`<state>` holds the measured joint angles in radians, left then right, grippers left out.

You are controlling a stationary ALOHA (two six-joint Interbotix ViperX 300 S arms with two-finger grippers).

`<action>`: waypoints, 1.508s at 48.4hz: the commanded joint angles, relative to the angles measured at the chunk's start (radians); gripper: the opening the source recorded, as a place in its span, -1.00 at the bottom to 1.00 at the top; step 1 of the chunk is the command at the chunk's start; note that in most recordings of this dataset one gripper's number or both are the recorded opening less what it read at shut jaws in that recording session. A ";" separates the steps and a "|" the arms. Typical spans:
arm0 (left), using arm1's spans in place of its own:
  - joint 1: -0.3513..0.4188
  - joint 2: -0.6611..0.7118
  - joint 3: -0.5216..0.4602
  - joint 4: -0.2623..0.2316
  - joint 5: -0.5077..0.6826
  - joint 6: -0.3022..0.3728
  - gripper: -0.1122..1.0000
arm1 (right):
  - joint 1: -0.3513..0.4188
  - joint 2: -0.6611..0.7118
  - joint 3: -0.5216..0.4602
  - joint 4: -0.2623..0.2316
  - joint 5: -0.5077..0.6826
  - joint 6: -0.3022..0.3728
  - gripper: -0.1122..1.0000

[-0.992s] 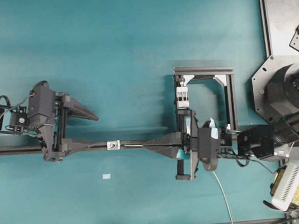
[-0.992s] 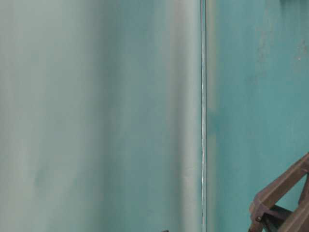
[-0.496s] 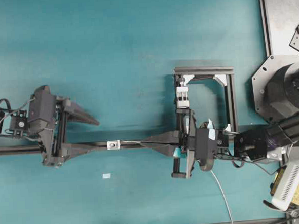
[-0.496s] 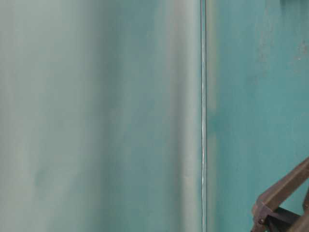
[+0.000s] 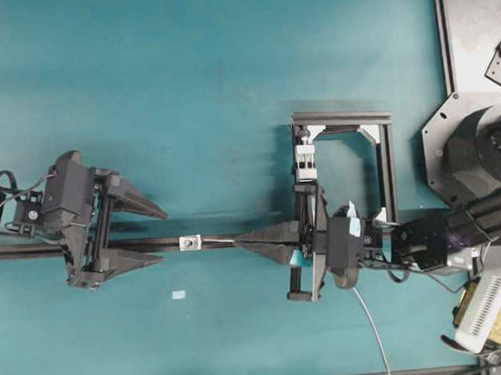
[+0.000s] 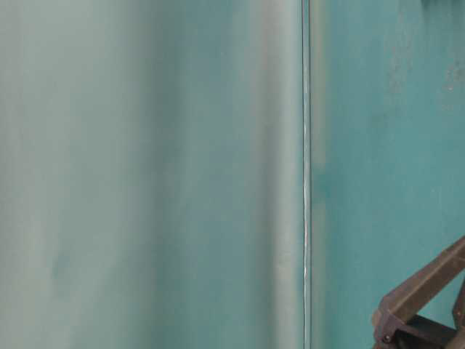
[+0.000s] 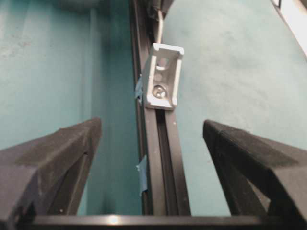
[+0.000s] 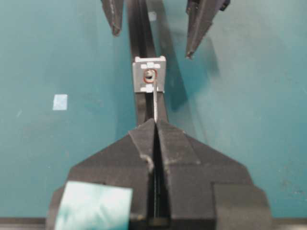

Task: Insert the wire into the hole on the right side and pull it with the left arm.
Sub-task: 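Align the wire tip with the hole in the white bracket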

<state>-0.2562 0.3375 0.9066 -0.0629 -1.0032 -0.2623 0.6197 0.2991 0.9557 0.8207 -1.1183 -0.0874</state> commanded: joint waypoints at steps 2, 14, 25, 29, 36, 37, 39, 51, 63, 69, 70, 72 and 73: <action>-0.002 -0.026 -0.015 0.002 -0.003 0.003 0.12 | 0.006 -0.012 -0.014 -0.012 -0.012 0.000 -0.89; -0.003 -0.025 -0.017 0.002 -0.002 0.003 0.12 | 0.006 -0.012 -0.018 -0.014 -0.012 -0.002 -0.89; -0.003 -0.025 -0.018 0.003 -0.002 0.005 0.12 | 0.006 -0.011 -0.021 -0.011 -0.012 0.000 -0.89; -0.003 -0.025 -0.020 0.005 0.000 0.005 0.12 | 0.006 -0.011 -0.023 -0.008 -0.009 0.000 -0.89; -0.003 -0.025 -0.021 0.005 0.000 0.005 0.12 | 0.006 -0.011 -0.025 -0.002 -0.008 0.000 -0.89; -0.003 -0.025 -0.021 0.006 -0.002 0.005 0.12 | 0.006 -0.011 -0.025 -0.002 -0.008 0.000 -0.89; -0.003 -0.025 -0.021 0.006 0.000 0.005 0.12 | 0.005 -0.011 -0.026 -0.002 -0.006 0.000 -0.89; -0.003 -0.025 -0.021 0.006 0.002 0.005 0.12 | -0.014 0.002 -0.044 -0.002 0.041 0.000 -0.89; -0.003 -0.025 -0.023 0.006 0.003 0.005 0.12 | -0.026 0.020 -0.069 0.000 0.060 -0.018 -0.89; -0.003 -0.025 -0.023 0.006 0.006 0.005 0.12 | -0.028 0.020 -0.064 0.002 0.060 -0.018 -0.89; -0.003 -0.025 -0.023 0.006 0.008 0.005 0.12 | -0.026 0.020 -0.064 0.003 0.060 -0.018 -0.89; -0.003 -0.025 -0.021 0.008 0.011 0.005 0.12 | -0.028 0.020 -0.061 0.009 0.060 -0.018 -0.89; -0.003 -0.025 -0.023 0.006 0.011 0.005 0.12 | -0.026 0.018 -0.060 0.012 0.060 -0.018 -0.89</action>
<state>-0.2562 0.3375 0.8958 -0.0583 -0.9910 -0.2592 0.6059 0.3313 0.9020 0.8222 -1.0538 -0.1043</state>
